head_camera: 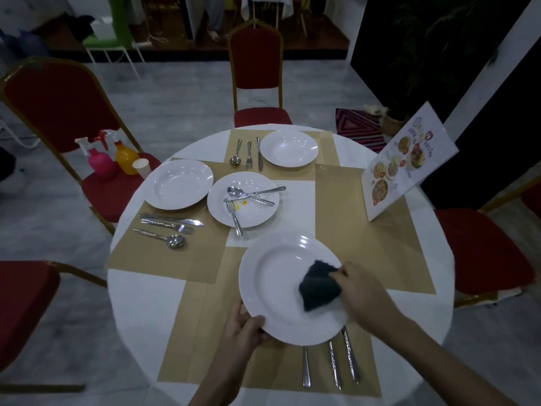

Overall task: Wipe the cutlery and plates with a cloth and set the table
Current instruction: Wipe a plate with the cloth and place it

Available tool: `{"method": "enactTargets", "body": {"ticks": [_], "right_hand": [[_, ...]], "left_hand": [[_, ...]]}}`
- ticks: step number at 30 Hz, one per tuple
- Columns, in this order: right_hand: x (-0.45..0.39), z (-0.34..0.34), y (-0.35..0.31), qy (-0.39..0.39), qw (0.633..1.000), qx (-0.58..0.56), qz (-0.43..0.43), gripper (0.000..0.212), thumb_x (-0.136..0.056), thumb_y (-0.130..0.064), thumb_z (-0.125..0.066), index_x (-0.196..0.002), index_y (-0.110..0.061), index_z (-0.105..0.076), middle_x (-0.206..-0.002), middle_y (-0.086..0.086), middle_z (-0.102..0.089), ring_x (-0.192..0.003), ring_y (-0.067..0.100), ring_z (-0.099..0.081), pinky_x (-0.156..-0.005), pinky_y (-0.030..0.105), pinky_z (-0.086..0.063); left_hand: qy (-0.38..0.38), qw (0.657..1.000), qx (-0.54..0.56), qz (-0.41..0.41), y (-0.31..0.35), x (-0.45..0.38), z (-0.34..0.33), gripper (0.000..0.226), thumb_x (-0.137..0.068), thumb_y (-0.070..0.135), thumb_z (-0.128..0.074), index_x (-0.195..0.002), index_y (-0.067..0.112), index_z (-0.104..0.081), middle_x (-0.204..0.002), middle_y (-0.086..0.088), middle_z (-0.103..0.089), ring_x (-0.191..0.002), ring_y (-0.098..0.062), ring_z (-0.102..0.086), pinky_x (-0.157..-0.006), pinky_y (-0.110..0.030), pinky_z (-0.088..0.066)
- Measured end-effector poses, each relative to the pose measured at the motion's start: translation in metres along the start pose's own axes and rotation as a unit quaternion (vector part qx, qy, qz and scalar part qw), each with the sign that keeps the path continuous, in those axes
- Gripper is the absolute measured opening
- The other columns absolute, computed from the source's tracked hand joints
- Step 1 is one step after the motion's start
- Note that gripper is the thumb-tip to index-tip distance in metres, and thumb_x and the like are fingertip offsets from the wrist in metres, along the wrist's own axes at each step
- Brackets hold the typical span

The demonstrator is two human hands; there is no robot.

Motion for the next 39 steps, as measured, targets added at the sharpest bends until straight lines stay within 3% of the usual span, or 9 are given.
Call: {"method": "enactTargets", "body": {"ticks": [4,7,12,16,20,24,27,34,39], "right_hand": [[-0.014,-0.009,-0.023,0.031,0.997,-0.021,-0.074,0.032,-0.086,-0.006,-0.055,-0.117,-0.008,-0.061,-0.112,0.014,-0.057,-0.101,0.032,-0.056,-0.083,0.039,-0.048],[-0.013,-0.01,-0.078,0.02,0.995,-0.1,0.005,0.039,-0.086,-0.015,-0.055,-0.125,-0.013,-0.057,-0.116,0.008,-0.054,-0.102,0.025,-0.054,-0.082,0.029,-0.042],[0.014,0.007,-0.066,-0.045,0.981,-0.075,0.174,0.031,-0.073,-0.015,-0.056,-0.101,-0.02,-0.069,-0.09,0.0,-0.057,-0.076,0.016,-0.054,-0.06,0.024,-0.035],[0.002,0.009,-0.007,0.005,0.998,-0.014,0.057,0.026,-0.086,-0.016,-0.056,-0.11,-0.015,-0.067,-0.096,0.006,-0.059,-0.087,0.026,-0.058,-0.069,0.033,-0.048],[-0.025,-0.004,-0.039,0.015,0.997,-0.071,-0.038,0.036,-0.094,-0.016,-0.032,-0.12,-0.011,-0.056,-0.114,0.012,-0.052,-0.104,0.031,-0.052,-0.087,0.039,-0.044],[-0.007,-0.011,-0.096,-0.041,0.983,-0.11,0.143,0.022,-0.08,-0.017,-0.051,-0.097,-0.011,-0.063,-0.096,0.011,-0.057,-0.083,0.029,-0.054,-0.07,0.037,-0.049],[0.008,-0.002,-0.069,-0.067,0.975,-0.064,0.2,0.033,-0.077,-0.02,-0.039,-0.096,-0.014,-0.065,-0.099,0.006,-0.057,-0.088,0.024,-0.053,-0.069,0.03,-0.04],[0.0,-0.02,-0.036,-0.038,0.998,-0.007,-0.051,0.041,-0.097,-0.017,-0.044,-0.137,-0.012,-0.047,-0.129,0.012,-0.047,-0.115,0.028,-0.048,-0.095,0.033,-0.041],[0.014,-0.015,-0.093,-0.046,0.985,-0.113,0.124,0.029,-0.084,-0.022,-0.047,-0.103,-0.01,-0.065,-0.1,0.008,-0.055,-0.086,0.025,-0.052,-0.071,0.031,-0.039]], "left_hand": [[-0.042,0.999,-0.035,-0.001,-0.008,0.001,-0.024,0.052,-0.079,0.018,-0.06,-0.128,0.031,-0.05,-0.115,-0.008,-0.066,-0.099,-0.028,-0.066,-0.071,-0.036,-0.057],[-0.062,0.997,-0.043,-0.005,-0.006,-0.001,-0.031,0.046,-0.093,0.006,-0.051,-0.131,0.032,-0.049,-0.115,-0.002,-0.069,-0.103,-0.025,-0.067,-0.08,-0.042,-0.058],[-0.011,1.0,0.018,-0.004,0.008,0.006,0.003,0.056,-0.068,0.012,-0.061,-0.123,0.023,-0.058,-0.106,-0.005,-0.073,-0.094,-0.029,-0.07,-0.066,-0.038,-0.057],[-0.032,0.999,0.003,-0.01,0.006,0.012,-0.002,0.058,-0.07,0.012,-0.064,-0.125,0.028,-0.052,-0.108,-0.003,-0.071,-0.092,-0.03,-0.07,-0.064,-0.04,-0.058],[-0.053,0.998,-0.02,0.001,-0.007,0.008,-0.029,0.052,-0.077,0.01,-0.062,-0.126,0.023,-0.052,-0.107,-0.014,-0.07,-0.093,-0.032,-0.069,-0.067,-0.038,-0.058],[-0.005,1.0,-0.001,0.005,-0.009,0.001,-0.014,0.035,-0.08,0.006,-0.065,-0.112,0.02,-0.064,-0.109,-0.007,-0.071,-0.098,-0.025,-0.069,-0.085,-0.049,-0.055],[0.003,1.0,0.022,0.008,-0.007,0.002,0.008,0.062,-0.064,0.012,-0.072,-0.124,0.02,-0.059,-0.11,-0.007,-0.072,-0.101,-0.031,-0.069,-0.087,-0.052,-0.054],[-0.029,1.0,-0.009,0.003,-0.013,0.006,-0.02,0.049,-0.08,0.001,-0.063,-0.121,0.027,-0.054,-0.101,-0.015,-0.071,-0.084,-0.032,-0.07,-0.063,-0.038,-0.057],[-0.014,1.0,-0.013,0.005,-0.01,0.002,-0.011,0.042,-0.083,0.001,-0.06,-0.121,0.018,-0.06,-0.1,-0.008,-0.074,-0.095,-0.03,-0.069,-0.08,-0.05,-0.055]]}}
Point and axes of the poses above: each hand's wrist, its own x-axis away from the middle knuckle, its own z-axis out of the back of the hand, y = z × x, the point moved 4 cm from there along -x, towards the middle knuckle
